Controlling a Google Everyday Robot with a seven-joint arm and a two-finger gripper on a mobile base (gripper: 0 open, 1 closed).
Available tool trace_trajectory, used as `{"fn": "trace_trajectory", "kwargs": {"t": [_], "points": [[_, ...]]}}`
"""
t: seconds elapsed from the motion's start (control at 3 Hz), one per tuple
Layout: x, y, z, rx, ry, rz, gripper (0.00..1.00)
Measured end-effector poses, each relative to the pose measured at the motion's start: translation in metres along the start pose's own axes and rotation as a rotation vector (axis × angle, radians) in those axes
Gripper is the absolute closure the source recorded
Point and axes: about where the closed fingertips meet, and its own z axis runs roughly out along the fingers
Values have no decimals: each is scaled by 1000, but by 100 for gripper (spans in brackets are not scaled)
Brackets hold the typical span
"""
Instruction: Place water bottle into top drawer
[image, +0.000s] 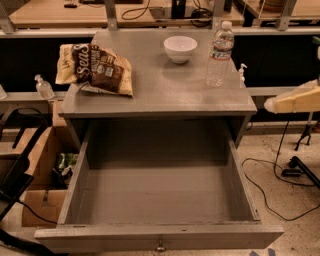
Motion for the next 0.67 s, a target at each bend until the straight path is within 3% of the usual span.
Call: {"fn": "trace_trajectory", "kwargs": {"t": [0.33, 0.67], "points": [[-5, -6, 1, 30, 3, -11, 0], [-9, -7, 9, 24, -7, 10, 0]]}}
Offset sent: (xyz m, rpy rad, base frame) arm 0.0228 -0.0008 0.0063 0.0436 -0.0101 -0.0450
